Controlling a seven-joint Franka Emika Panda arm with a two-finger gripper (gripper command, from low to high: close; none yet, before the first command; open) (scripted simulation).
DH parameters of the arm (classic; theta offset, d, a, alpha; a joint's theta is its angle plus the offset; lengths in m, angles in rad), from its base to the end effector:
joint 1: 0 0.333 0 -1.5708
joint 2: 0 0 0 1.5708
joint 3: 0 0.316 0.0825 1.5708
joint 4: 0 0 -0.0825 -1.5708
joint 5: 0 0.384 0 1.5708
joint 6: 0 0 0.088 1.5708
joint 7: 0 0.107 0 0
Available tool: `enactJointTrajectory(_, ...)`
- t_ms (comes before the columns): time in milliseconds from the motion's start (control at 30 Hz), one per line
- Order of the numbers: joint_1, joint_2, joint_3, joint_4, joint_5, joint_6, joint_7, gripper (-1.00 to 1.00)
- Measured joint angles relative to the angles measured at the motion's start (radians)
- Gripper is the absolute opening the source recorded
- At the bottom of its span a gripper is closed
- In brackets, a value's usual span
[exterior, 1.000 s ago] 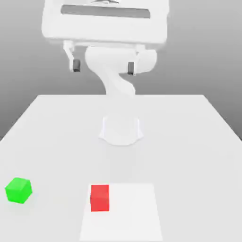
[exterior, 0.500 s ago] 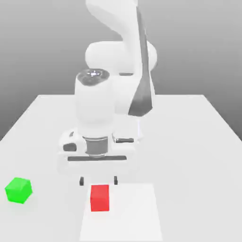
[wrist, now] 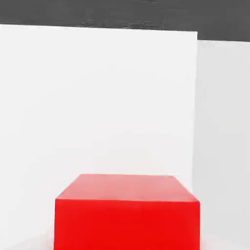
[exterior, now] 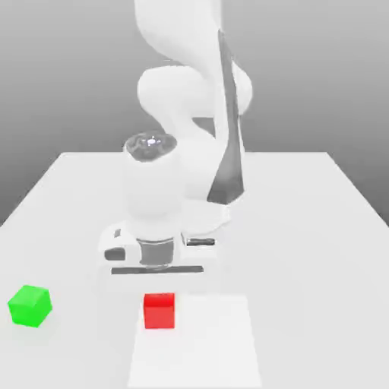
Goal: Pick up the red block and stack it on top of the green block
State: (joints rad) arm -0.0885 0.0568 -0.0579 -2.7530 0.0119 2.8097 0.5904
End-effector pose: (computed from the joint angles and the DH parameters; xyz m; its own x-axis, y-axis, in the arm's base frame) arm 0.3871 -0.0581 0.2007 0.7331 -0.6801 -0.0003 -0.6801 -0.7331 -0.0005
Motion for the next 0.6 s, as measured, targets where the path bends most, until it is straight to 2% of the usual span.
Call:
enactJointTrajectory(333,-0.358,0.0,-0.171,0.173,0.018,-0.175,0.051,-1.0)
enactJointTrajectory(500,-0.404,0.134,-0.155,0.207,0.092,-0.079,0.007,-1.0)
enactJointTrajectory(533,-0.413,0.169,-0.143,0.21,0.111,-0.047,-0.006,1.0)
enactJointTrajectory(600,-0.413,0.169,-0.143,0.21,0.111,-0.047,-0.006,1.0)
